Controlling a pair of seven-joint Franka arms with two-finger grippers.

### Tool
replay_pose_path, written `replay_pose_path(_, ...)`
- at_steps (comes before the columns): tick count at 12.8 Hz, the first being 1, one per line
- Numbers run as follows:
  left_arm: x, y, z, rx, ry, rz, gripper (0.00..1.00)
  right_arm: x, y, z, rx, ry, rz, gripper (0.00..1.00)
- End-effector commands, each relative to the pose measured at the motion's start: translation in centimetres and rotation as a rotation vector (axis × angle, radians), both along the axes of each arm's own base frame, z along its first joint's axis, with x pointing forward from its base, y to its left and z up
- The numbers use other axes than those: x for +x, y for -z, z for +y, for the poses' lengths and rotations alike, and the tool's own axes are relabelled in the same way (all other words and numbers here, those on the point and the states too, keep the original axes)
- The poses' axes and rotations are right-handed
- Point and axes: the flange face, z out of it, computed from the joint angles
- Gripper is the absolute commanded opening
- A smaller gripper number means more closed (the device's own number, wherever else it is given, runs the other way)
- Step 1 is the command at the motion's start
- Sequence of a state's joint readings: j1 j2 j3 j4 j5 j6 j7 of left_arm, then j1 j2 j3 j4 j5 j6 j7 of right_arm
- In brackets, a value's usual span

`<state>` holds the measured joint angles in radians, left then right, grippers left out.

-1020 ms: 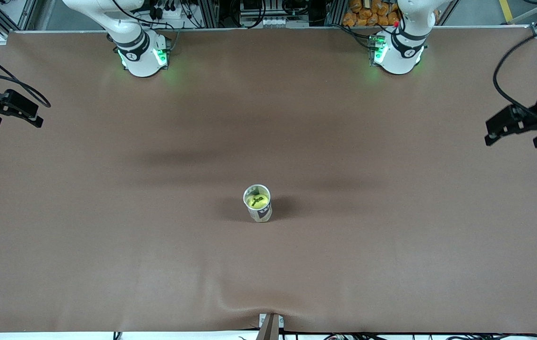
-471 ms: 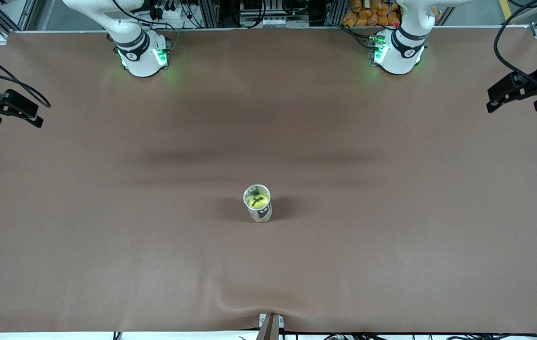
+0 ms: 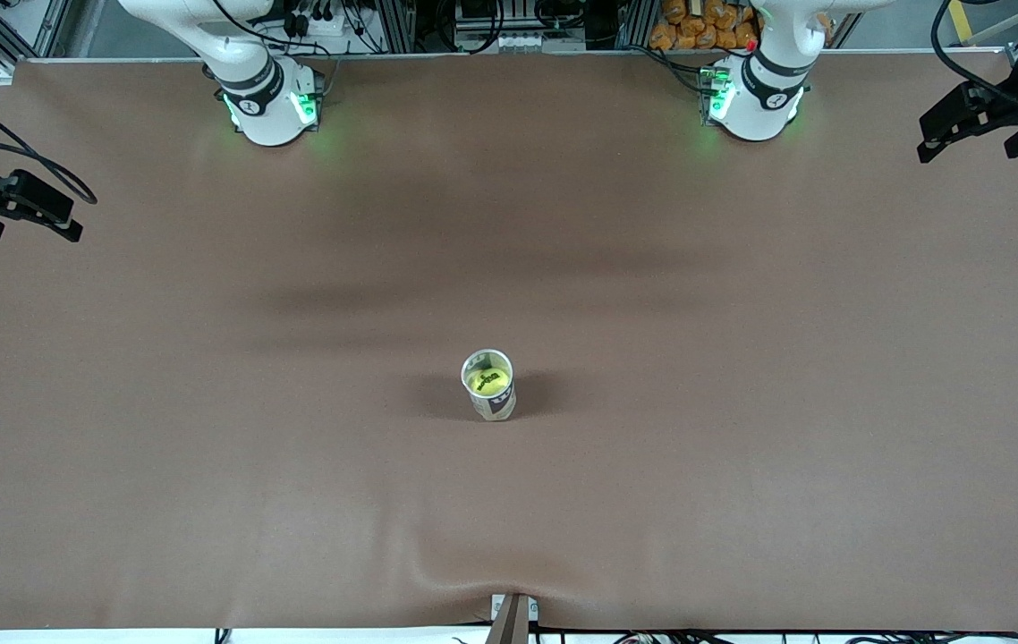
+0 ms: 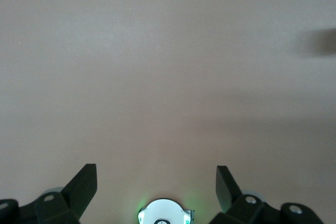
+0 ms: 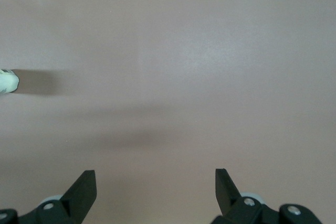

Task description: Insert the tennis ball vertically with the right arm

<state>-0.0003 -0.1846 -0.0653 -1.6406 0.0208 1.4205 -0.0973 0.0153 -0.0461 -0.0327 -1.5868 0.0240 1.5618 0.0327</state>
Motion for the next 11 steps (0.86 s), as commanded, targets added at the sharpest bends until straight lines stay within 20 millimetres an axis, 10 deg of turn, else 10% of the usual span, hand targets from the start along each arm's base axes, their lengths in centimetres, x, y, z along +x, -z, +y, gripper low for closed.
replay_pose_path(1, 0.47, -1.18, 1.34, -0.018, -0.025, 0.002, 1.0, -0.19, 0.06, -0.16, -0.003, -0.009, 0.001, 1.0)
replay_pose_path(11, -0.42, -2.09, 1.7, -0.001, -0.036, 0.029, 1.0, -0.03, 0.3, -0.16, -0.003, -0.007, 0.004, 1.0)
